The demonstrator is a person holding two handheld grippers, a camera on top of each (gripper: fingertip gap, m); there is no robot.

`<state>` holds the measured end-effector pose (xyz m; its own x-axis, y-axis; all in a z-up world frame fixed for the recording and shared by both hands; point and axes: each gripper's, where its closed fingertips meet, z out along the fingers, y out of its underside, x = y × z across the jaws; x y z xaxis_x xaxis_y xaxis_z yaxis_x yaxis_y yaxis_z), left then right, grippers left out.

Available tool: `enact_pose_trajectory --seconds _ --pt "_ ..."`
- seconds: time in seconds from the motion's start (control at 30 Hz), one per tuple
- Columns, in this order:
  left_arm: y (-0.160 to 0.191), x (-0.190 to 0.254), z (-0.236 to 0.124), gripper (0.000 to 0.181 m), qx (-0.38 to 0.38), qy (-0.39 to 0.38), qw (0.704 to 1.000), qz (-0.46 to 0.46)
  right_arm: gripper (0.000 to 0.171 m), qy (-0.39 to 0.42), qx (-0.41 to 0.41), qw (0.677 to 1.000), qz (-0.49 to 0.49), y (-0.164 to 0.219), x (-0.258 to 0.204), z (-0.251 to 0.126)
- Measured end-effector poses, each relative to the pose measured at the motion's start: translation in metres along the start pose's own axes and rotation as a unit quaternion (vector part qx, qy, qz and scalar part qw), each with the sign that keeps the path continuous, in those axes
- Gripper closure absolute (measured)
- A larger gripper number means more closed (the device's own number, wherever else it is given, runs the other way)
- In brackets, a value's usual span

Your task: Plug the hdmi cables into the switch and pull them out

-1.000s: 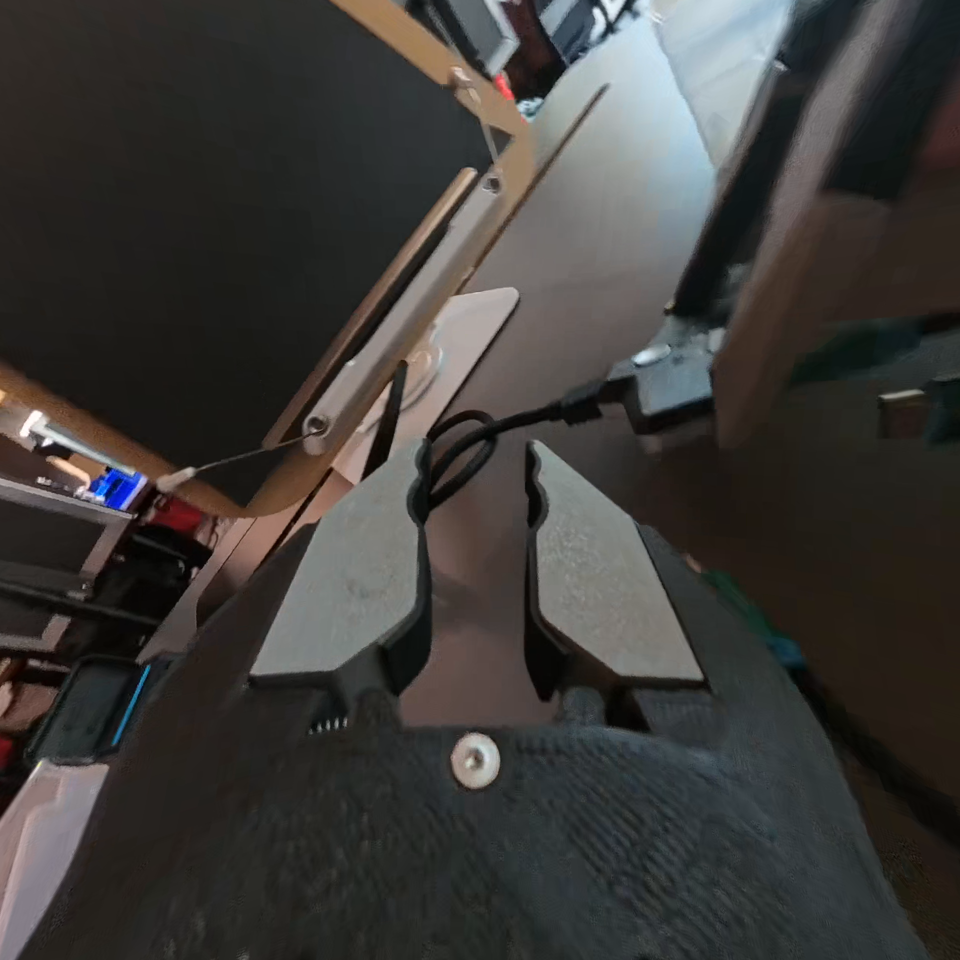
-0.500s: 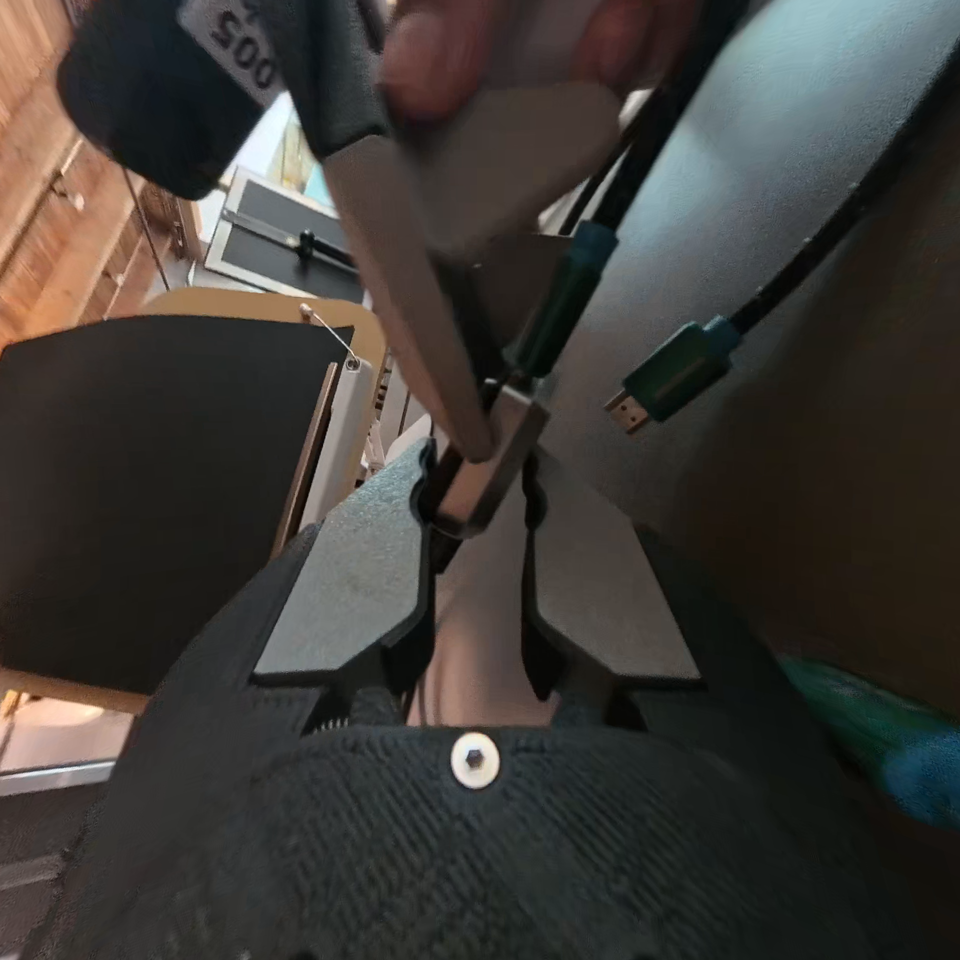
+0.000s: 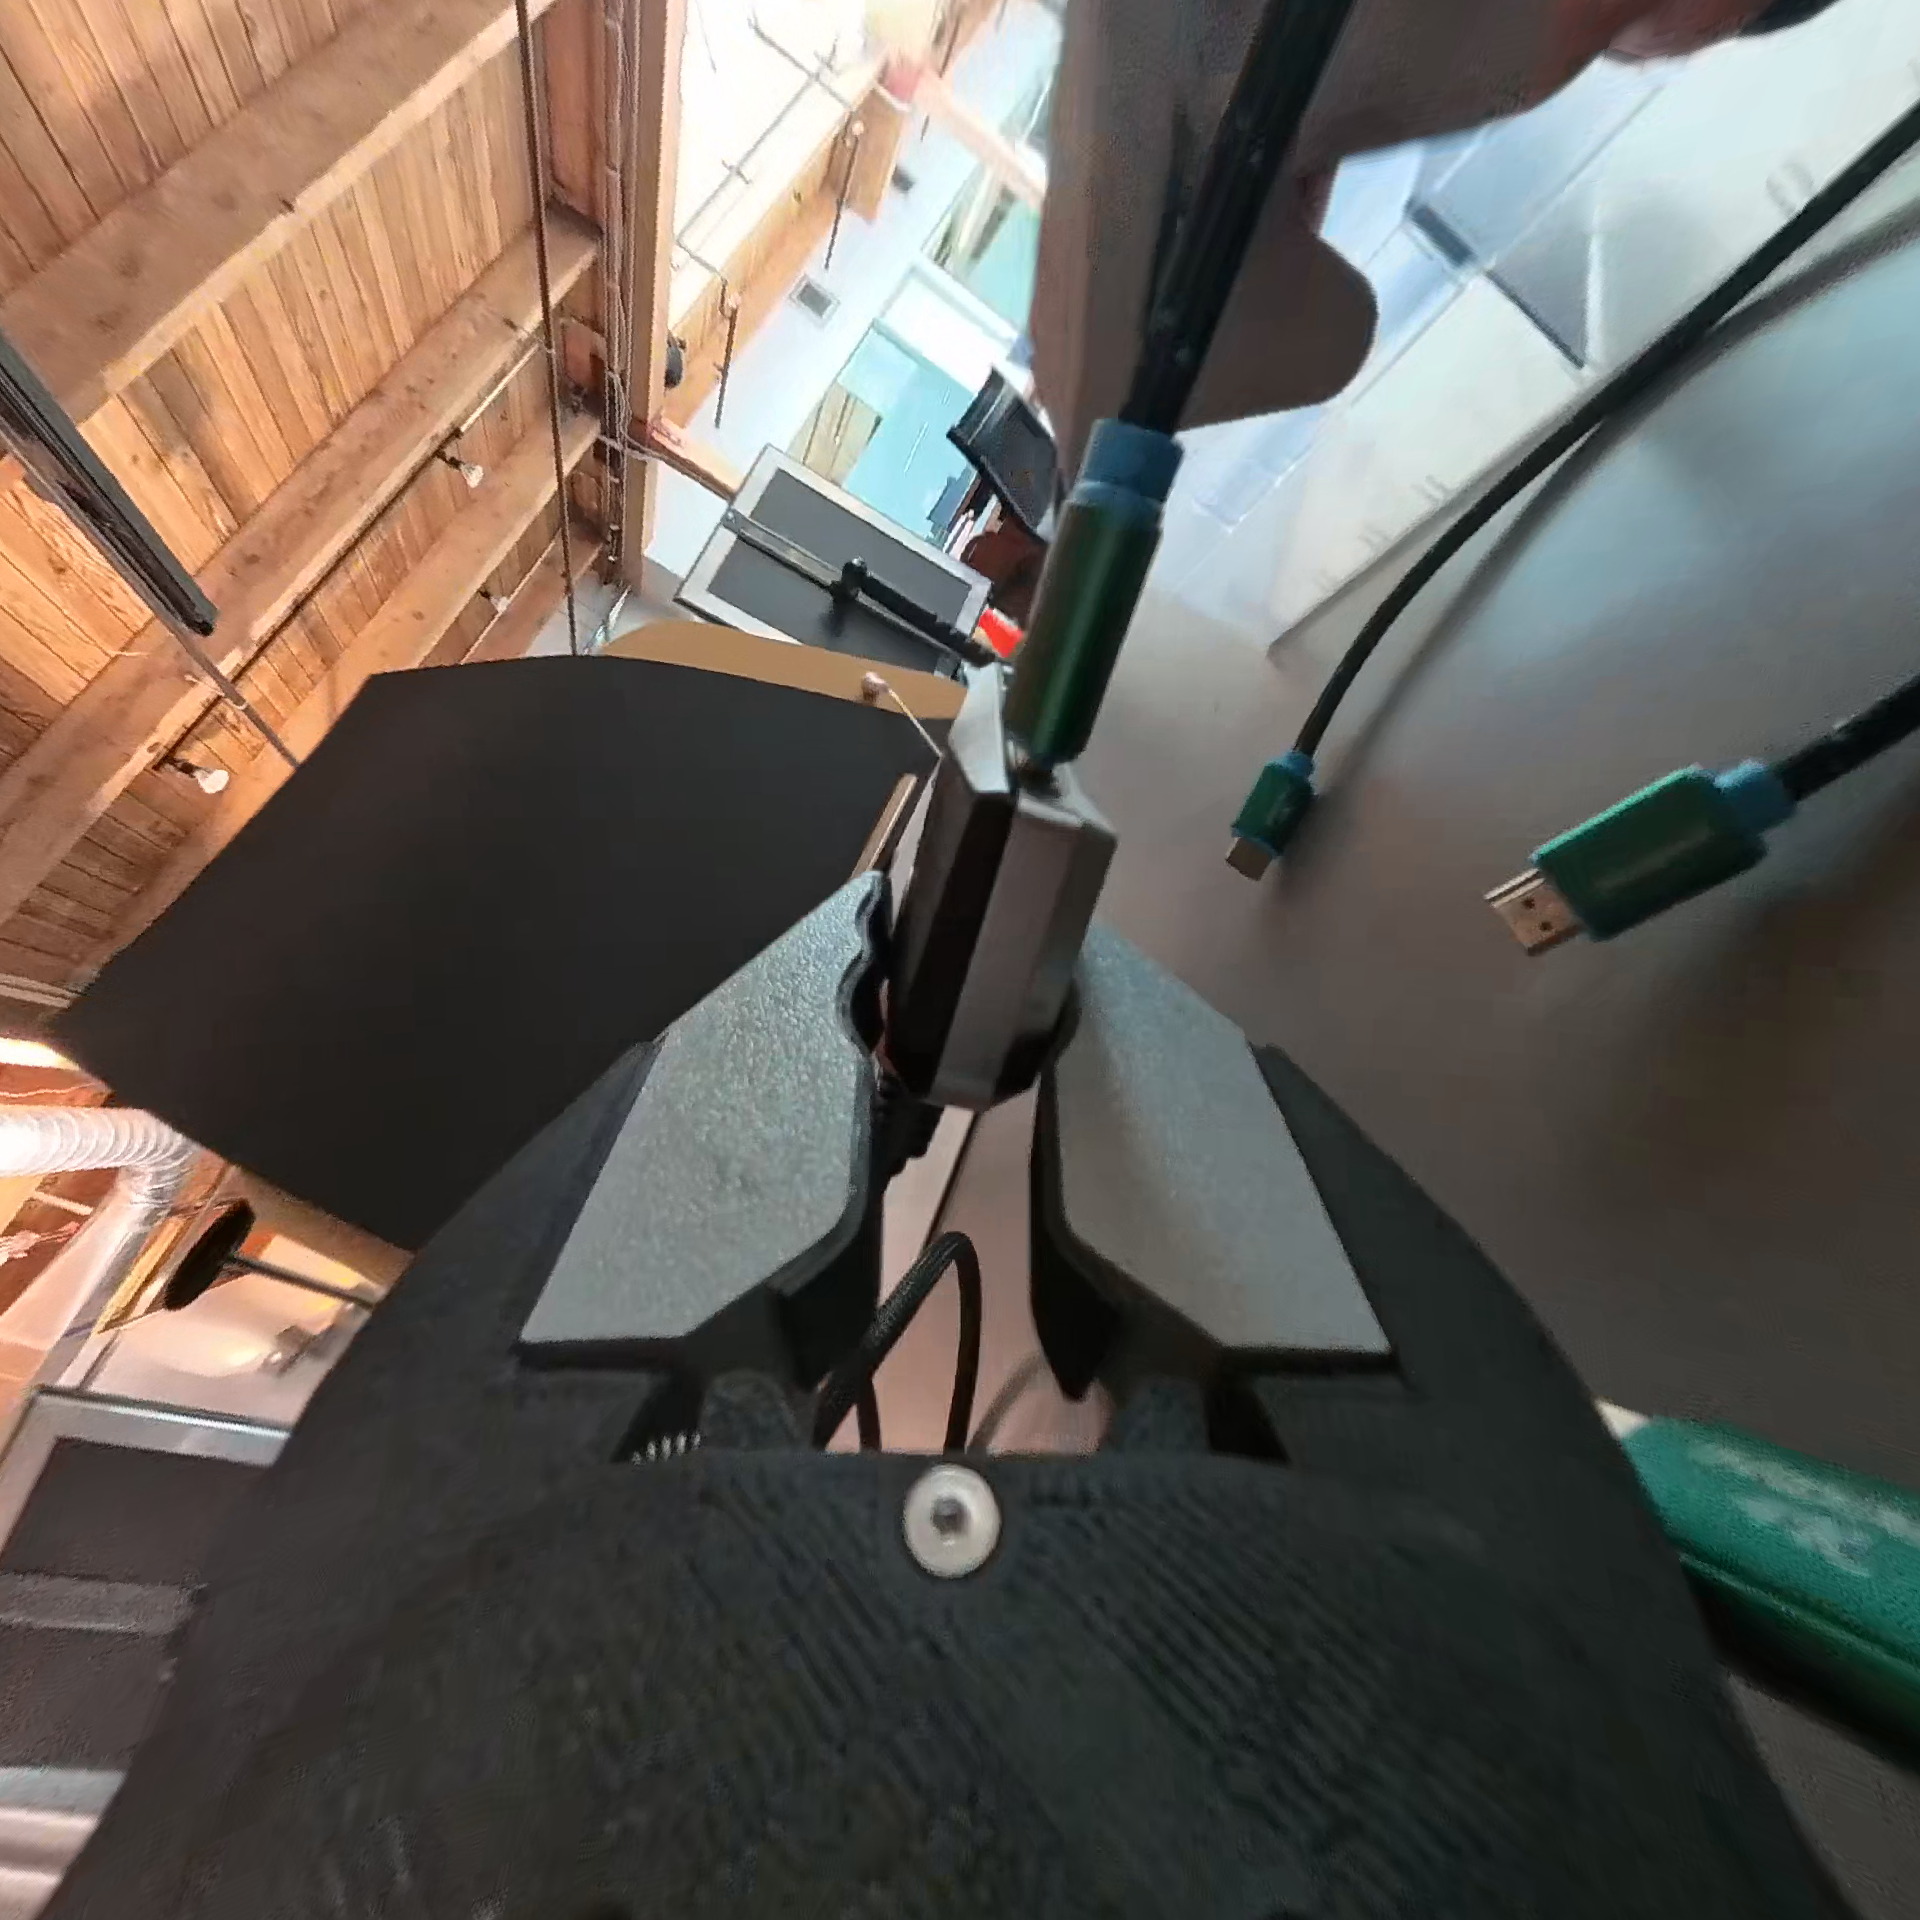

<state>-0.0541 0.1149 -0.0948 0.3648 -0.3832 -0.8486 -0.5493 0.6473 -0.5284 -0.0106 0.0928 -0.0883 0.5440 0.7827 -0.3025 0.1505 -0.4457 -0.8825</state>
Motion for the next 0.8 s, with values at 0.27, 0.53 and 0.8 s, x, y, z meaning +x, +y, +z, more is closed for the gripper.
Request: enact_pose_trajectory --seconds 0.27,0.53,0.8 --pt "-0.020 0.003 -0.007 0.156 0.045 0.035 0.997 -0.058 0.102 0.030 -0.058 0.991 -0.114 0.023 0.005 0.020" --pt "-0.013 0.017 -0.002 0.153 0.020 0.065 0.995 -0.074 0.137 0.129 -0.095 0.938 -0.306 0.022 0.019 0.055" --pt "-0.020 0.036 -0.002 0.154 0.020 0.081 0.996 -0.005 0.140 0.087 -0.136 0.943 -0.292 0.050 0.017 0.060"
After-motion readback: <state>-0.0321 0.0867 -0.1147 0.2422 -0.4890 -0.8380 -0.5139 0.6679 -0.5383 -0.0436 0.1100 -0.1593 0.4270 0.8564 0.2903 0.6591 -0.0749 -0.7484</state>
